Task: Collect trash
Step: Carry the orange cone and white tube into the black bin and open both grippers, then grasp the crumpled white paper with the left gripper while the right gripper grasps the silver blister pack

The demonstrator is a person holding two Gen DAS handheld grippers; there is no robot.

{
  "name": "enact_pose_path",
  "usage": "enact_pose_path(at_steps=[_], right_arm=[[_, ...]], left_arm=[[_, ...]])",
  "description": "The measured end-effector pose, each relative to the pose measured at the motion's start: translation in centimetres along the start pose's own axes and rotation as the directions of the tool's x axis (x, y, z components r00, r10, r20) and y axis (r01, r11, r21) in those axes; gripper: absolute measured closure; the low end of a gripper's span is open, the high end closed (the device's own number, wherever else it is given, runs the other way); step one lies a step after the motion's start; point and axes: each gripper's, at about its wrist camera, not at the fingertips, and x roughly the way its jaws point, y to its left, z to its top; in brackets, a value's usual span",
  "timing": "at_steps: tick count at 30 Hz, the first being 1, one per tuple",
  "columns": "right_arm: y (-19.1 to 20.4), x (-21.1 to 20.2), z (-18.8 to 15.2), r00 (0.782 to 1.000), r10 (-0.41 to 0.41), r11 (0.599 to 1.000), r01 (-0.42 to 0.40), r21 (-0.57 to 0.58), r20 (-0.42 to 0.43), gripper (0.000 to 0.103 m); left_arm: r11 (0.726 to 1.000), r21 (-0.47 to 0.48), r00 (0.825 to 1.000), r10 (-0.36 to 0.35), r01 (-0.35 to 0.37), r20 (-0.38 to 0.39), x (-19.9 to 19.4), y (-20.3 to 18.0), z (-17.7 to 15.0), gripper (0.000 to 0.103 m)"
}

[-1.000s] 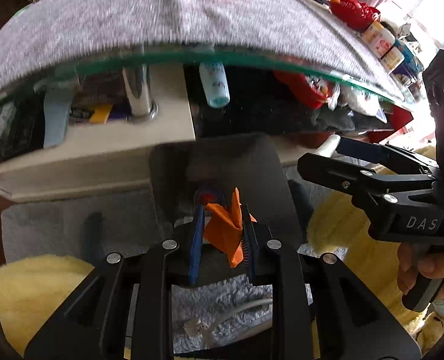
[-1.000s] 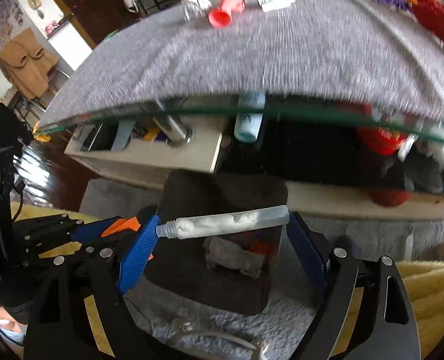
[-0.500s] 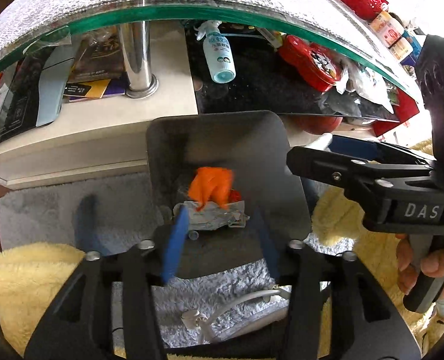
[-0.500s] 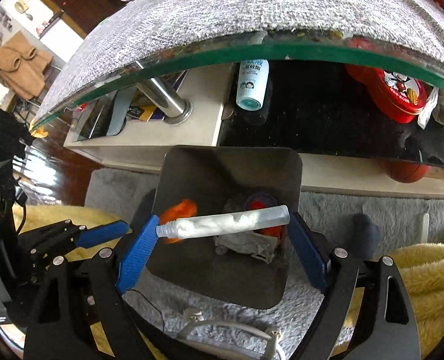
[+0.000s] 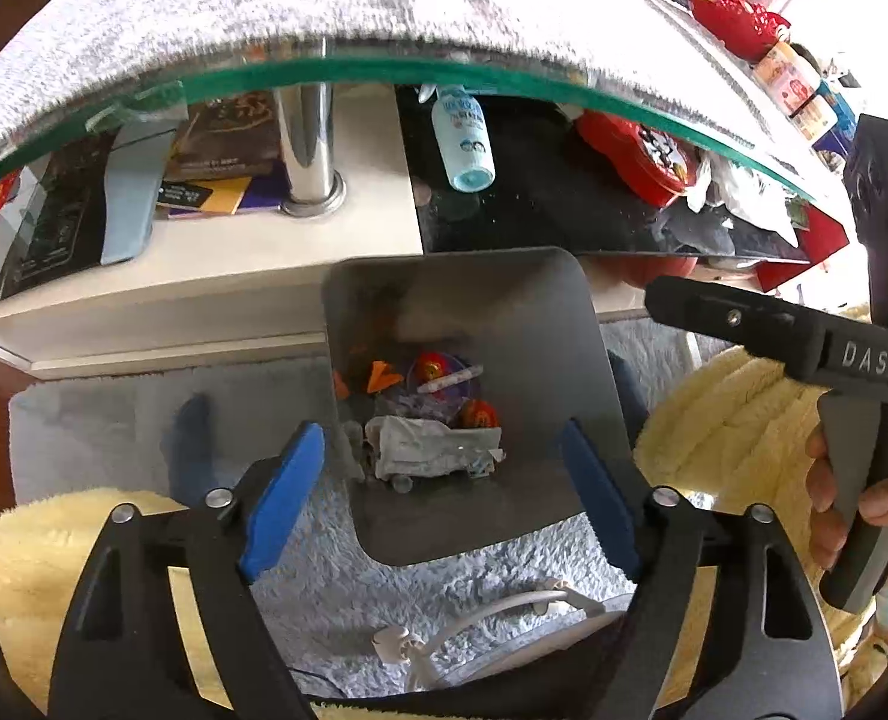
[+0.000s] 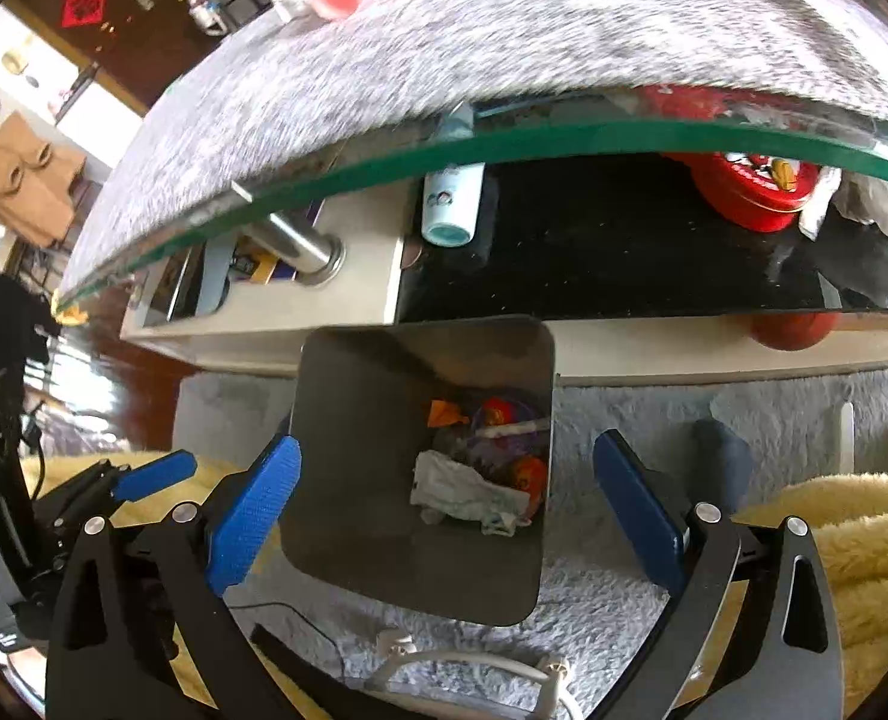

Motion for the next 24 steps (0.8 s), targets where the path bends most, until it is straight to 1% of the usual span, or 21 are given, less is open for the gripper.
enact_pose_path(at_steps=[5, 10, 13, 16, 24], right_arm=[[-0.5, -1.6, 1.1, 0.999, 0.018, 1.000, -0.019, 0.021, 0.036, 0.005], [-1.1, -4.2, 3.1, 0.995, 0.026, 0.999, -0.030, 0.040, 0.099, 0.005], [-1.4, -5.4, 4.6, 0.991, 0.023, 0.999, -0.029, 0.044, 0.132, 0.005], [-1.8, -6.4, 6.3, 0.987, 0.011, 0.999, -0.019, 0.045, 0.160, 0.005], [-2.0, -7.6, 10.7, 0.979, -0.014, 0.999, 0.006, 0.040, 0.201, 0.004]], left_arm=[[1.000, 0.003, 0.999, -0.005, 0.005, 0.037, -1.5, -0.2, 1.2, 0.021], [1.000, 0.003, 0.996, -0.010, 0.010, 0.086, -3.5, -0.3, 3.2, 0.020], [1.000, 0.008, 0.993, -0.007, 0.006, 0.117, -4.6, -0.4, 4.7, 0.017], [1.000, 0.010, 0.990, 0.003, -0.004, 0.142, -5.6, -0.2, 6.5, 0.017], [0.999, 0.021, 0.981, 0.034, -0.038, 0.193, -7.1, 0.1, 11.6, 0.017]])
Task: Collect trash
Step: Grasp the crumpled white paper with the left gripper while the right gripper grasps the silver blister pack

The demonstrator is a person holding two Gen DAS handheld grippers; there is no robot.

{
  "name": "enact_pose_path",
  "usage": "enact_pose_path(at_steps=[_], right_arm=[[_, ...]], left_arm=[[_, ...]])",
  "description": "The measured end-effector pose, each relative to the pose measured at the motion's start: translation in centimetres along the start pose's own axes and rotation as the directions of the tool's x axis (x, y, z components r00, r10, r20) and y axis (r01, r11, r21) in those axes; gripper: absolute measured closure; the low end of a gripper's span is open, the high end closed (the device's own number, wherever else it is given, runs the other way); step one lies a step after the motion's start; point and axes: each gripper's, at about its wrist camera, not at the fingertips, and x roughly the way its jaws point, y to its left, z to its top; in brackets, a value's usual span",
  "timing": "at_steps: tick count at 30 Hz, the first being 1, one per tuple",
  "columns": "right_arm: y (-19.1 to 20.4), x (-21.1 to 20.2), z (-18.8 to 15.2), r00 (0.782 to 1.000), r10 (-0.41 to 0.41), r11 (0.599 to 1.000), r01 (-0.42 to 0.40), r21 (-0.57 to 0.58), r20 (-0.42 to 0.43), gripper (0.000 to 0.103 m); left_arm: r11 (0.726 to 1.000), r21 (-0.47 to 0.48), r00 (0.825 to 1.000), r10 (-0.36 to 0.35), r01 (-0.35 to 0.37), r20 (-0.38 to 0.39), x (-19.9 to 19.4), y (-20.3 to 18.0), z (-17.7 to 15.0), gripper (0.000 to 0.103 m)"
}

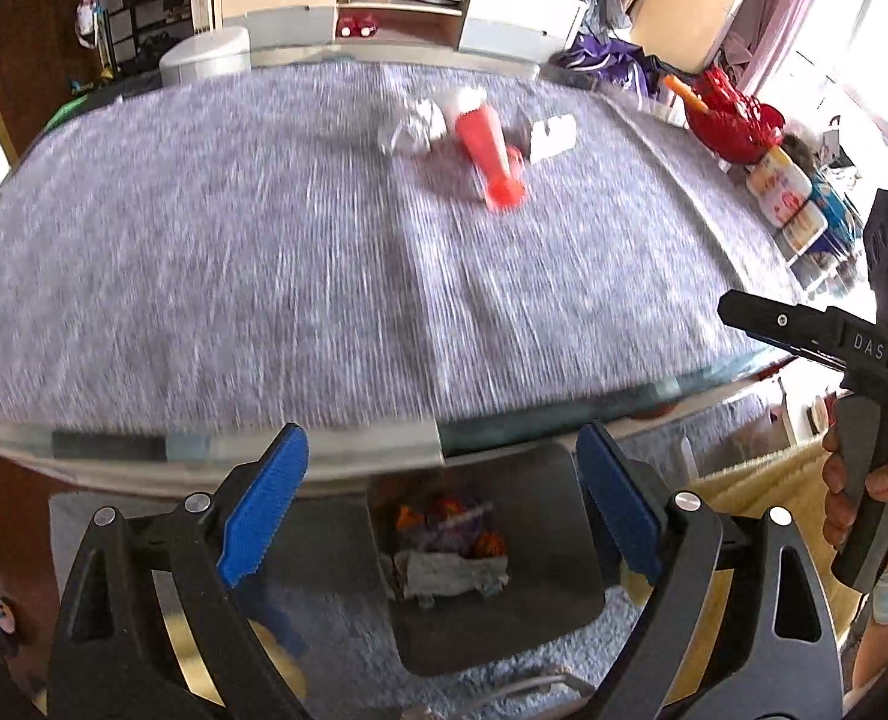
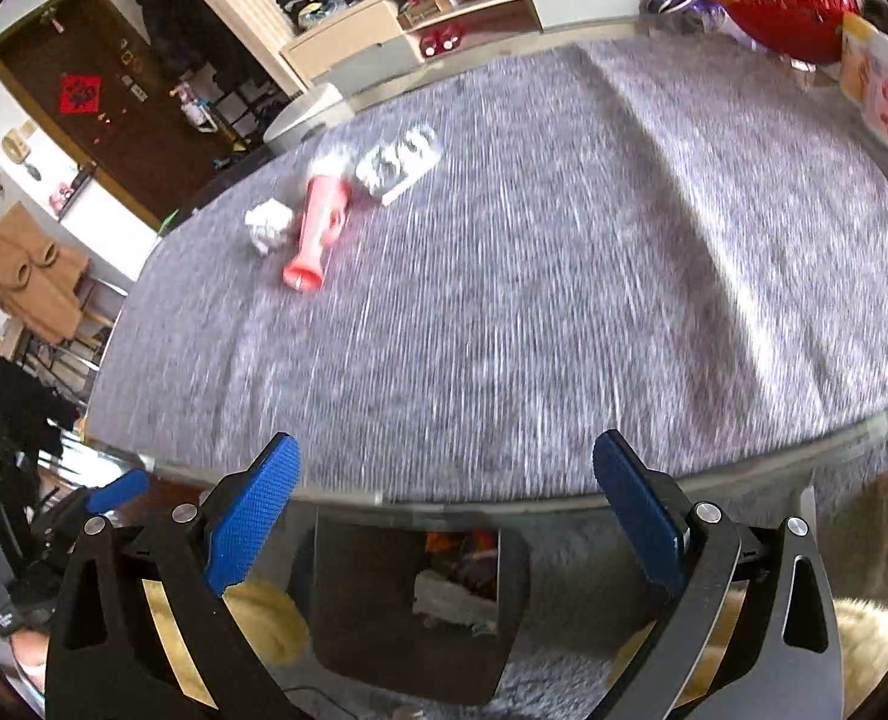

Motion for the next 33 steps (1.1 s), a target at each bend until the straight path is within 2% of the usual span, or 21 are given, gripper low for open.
enact_pose_path(at_steps=[11, 21, 25, 29, 33], right_arm=[[1.5, 2.3, 7.1, 0.999, -0.018, 0.999, 0.019, -0.044, 0.041, 0.005], [3.2, 7.1, 12.6, 0.997, -0.051, 0.996, 0.054, -0.076, 0.052, 0.005], [3.5, 8.9, 13.9, 0.999, -0.028, 0.998, 0.031, -0.055, 0.044, 0.006], [4.1, 10.7, 14.9, 0.999, -0.025, 0.999, 0.027, -0.047, 0.032, 0.014], [4.3, 12.3, 15.4, 0.999, -0.034, 0.999, 0.035, -0.037, 0.009, 0.017]], left_arm=[[0.999, 0.012, 0.998, 0.032, -0.033, 0.046, 1.7, 0.9, 7.7, 0.017], [0.999, 0.011, 0.997, 0.043, -0.043, 0.056, 5.1, 1.6, 13.8, 0.018], [0.999, -0.007, 0.999, 0.036, -0.036, 0.039, 7.3, 2.2, 15.4, 0.027], [0.999, 0.006, 0.999, 0.038, -0.038, 0.025, 9.0, 2.1, 16.8, 0.039], [0.999, 0.026, 1.000, 0.026, -0.026, 0.008, 10.6, 1.6, 17.9, 0.046]])
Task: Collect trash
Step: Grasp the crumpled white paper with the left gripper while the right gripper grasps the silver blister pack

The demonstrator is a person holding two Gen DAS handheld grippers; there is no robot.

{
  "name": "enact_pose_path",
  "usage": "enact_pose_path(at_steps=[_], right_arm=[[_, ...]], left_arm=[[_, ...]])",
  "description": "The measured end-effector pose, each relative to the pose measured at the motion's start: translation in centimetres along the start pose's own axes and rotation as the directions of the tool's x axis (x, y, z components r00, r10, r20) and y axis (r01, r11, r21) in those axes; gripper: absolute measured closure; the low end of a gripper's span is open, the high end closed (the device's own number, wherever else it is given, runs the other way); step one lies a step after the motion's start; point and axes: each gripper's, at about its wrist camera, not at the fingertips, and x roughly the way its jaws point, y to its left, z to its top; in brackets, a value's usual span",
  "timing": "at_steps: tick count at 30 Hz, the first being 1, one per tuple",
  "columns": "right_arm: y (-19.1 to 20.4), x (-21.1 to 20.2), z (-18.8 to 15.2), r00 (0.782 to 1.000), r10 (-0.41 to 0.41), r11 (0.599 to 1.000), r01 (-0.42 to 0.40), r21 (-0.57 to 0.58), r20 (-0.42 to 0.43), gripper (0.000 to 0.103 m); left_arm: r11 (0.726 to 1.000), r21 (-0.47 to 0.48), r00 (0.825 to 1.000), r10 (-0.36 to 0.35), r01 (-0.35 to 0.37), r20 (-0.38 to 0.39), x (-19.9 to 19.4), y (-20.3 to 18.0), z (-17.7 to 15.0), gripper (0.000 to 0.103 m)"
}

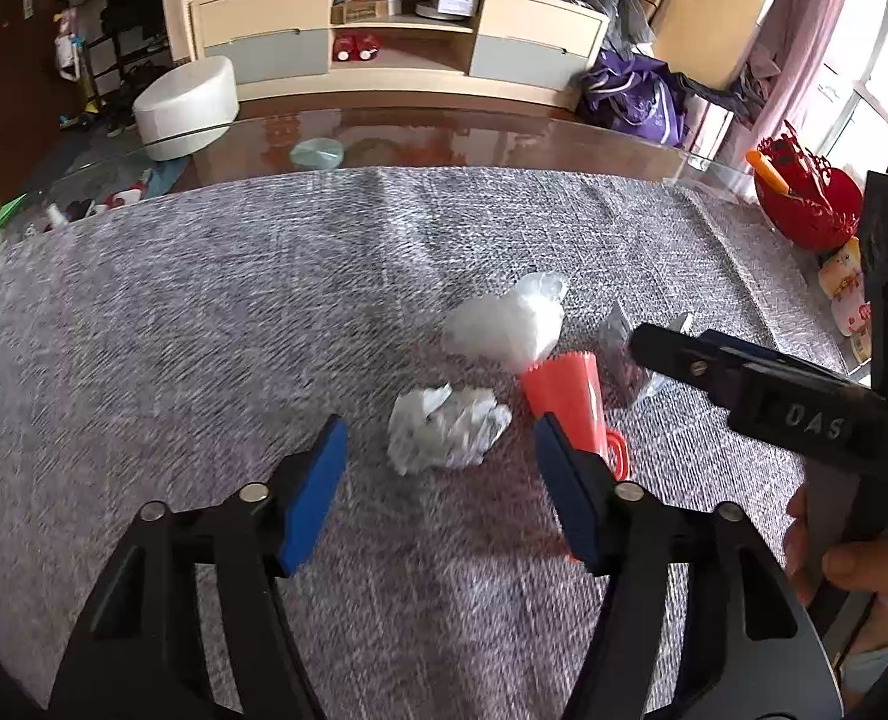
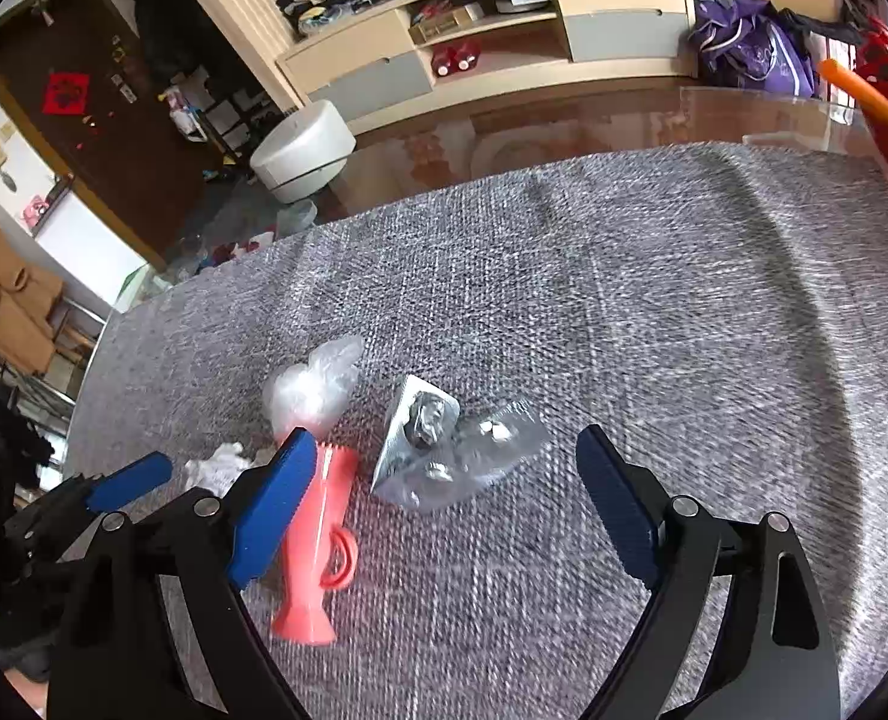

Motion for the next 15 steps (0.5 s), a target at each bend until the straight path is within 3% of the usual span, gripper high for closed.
enact_pose_path(at_steps=[6, 10, 15], right_arm=[[-0.2, 1.3, -0.1, 1.000, -0.024, 1.000, 0.024, 0.000, -0.009, 0.022], [0.1, 1.3, -0.2, 0.998, -0.061, 0.997, 0.061, -0.036, -0.003, 0.031], [0.0, 0.9, -0.6, 0.999, -0.040, 0.998, 0.040, -0.048, -0.004, 0.038]], left_arm=[[1.000, 0.006, 0.999, -0.010, 0.010, -0.036, 2.2, 0.3, 0.4, 0.057], [0.999, 0.008, 0.998, -0.046, 0.046, -0.038, 2.6, 0.1, 0.3, 0.068], [0.997, 0.032, 0.997, -0.063, 0.064, -0.043, 2.6, -0.7, -0.1, 0.078]])
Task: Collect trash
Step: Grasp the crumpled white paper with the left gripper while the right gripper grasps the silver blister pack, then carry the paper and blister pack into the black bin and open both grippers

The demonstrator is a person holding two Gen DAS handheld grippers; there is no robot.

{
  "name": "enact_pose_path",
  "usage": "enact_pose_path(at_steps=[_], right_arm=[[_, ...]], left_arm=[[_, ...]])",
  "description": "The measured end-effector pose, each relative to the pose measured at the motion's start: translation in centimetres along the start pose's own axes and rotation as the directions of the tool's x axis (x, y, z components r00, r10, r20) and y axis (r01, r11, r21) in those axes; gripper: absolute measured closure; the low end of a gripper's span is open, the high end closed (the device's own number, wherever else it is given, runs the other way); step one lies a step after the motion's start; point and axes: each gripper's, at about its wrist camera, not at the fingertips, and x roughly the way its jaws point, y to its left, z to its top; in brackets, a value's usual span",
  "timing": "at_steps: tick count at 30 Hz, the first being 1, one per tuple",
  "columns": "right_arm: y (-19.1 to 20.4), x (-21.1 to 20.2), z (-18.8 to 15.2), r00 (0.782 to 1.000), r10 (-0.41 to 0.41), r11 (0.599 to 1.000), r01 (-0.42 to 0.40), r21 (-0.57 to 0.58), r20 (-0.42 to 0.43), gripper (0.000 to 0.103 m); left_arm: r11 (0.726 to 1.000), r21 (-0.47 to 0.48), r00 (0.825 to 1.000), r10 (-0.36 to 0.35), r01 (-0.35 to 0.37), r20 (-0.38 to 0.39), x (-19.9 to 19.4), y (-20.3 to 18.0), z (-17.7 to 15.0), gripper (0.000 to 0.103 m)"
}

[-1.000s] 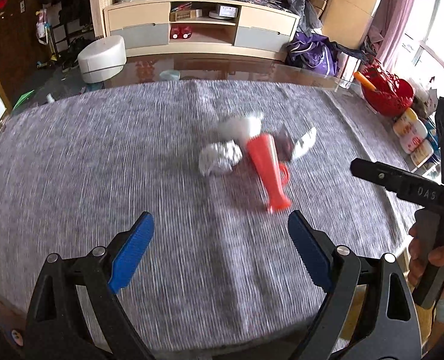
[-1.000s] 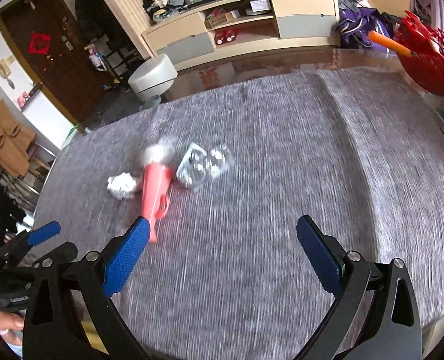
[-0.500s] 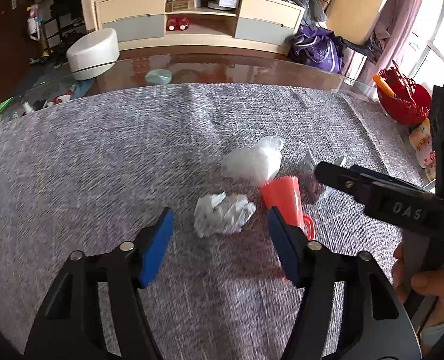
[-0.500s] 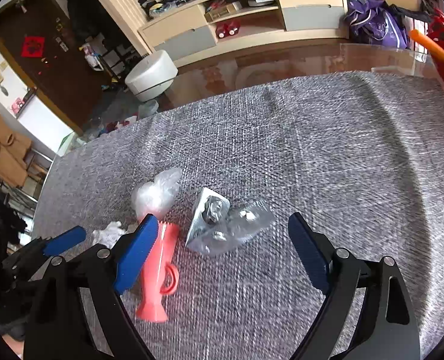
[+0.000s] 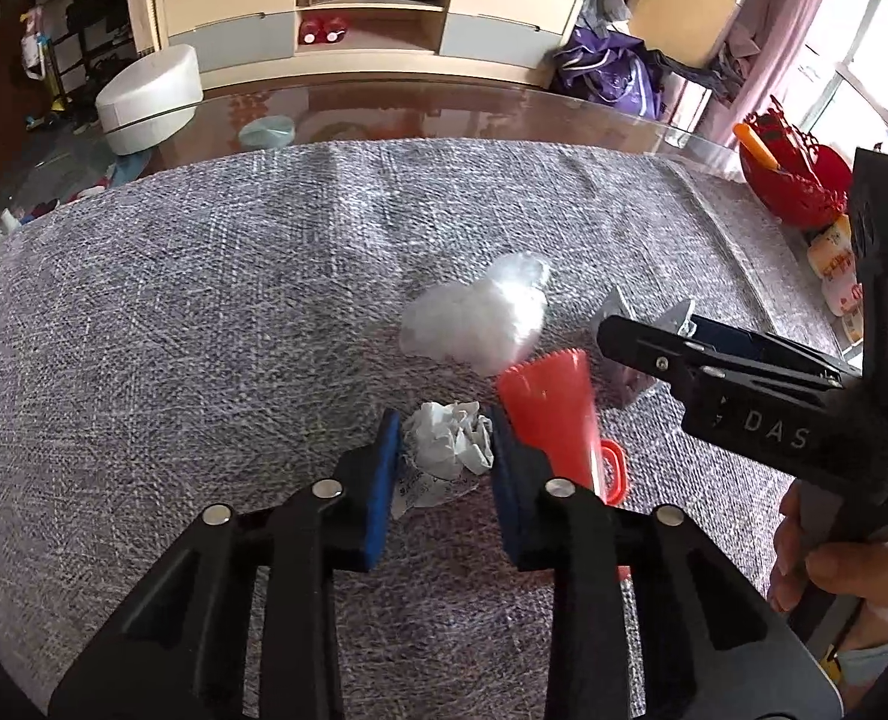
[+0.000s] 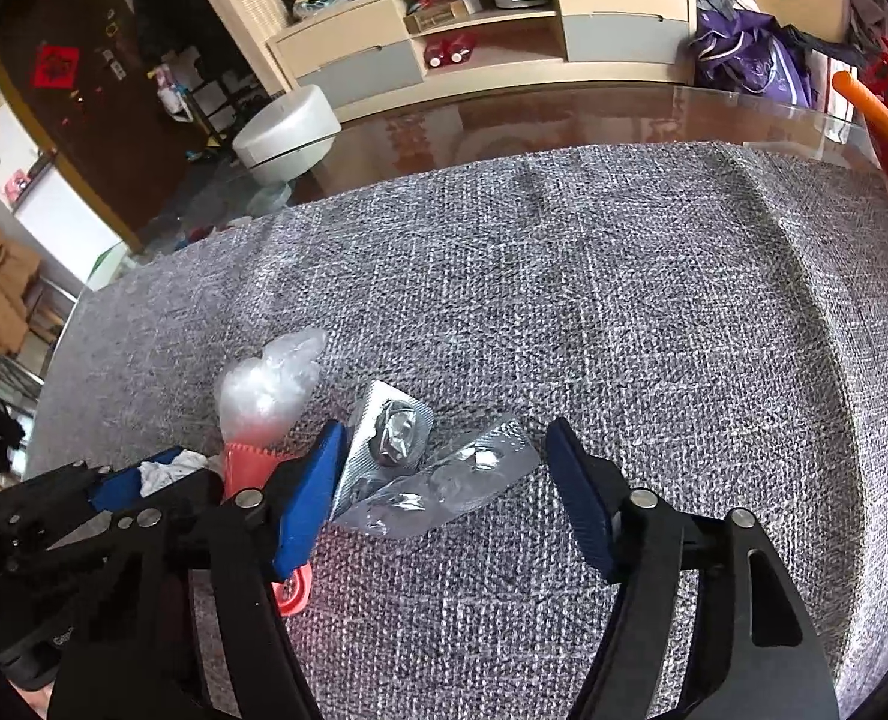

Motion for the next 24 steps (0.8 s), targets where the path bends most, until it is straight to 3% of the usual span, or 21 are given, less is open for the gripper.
enact_pose_path(at_steps=[5, 8, 9, 10, 11, 17, 24], right_arm=[[0.2, -0.6, -0.4, 1.000, -0.012, 1.000, 0.012, -0.026, 0.000, 0.039], [0.0, -0.4, -0.4, 1.000, 0.024, 1.000, -0.025, -0.009, -0.017, 0.042], [0.0, -0.5, -0.6, 0.999, 0.042, 0.999, -0.042, -0.003, -0.023, 0.045], [0.1, -0.6, -0.7, 0.998, 0.061, 0.998, -0.061, -0.001, -0.029, 0.058], [0.2, -0.6, -0.8, 0.998, 0.051, 0.999, -0.051, -0.005, -0.035, 0.059], [1.1, -3.1, -1.9, 0.998, 0.065, 0.997, -0.065, -0.035, -0.003, 0.060], [1.5, -8.9, -3.7, 0.998, 0.043, 0.997, -0.040, -0.072, 0.052, 0.059]], left_arm=[[1.000, 0.010, 1.000, -0.014, 0.014, 0.003, 0.1, -0.3, -0.4, 0.083], [1.000, 0.016, 1.000, -0.013, 0.013, 0.010, 0.0, -0.5, -0.7, 0.085], [1.000, 0.015, 1.000, -0.015, 0.015, 0.014, -0.2, -0.6, -0.8, 0.085], [1.000, 0.013, 1.000, -0.016, 0.015, 0.018, -0.6, -0.6, -1.0, 0.086], [1.000, 0.012, 1.000, -0.012, 0.012, 0.021, -0.9, -0.6, -1.1, 0.086], [1.000, 0.001, 0.999, 0.009, -0.009, 0.046, -3.8, -0.4, -2.1, 0.086], [1.000, 0.007, 0.992, 0.009, -0.010, 0.125, -10.0, -1.5, -4.2, 0.086]])
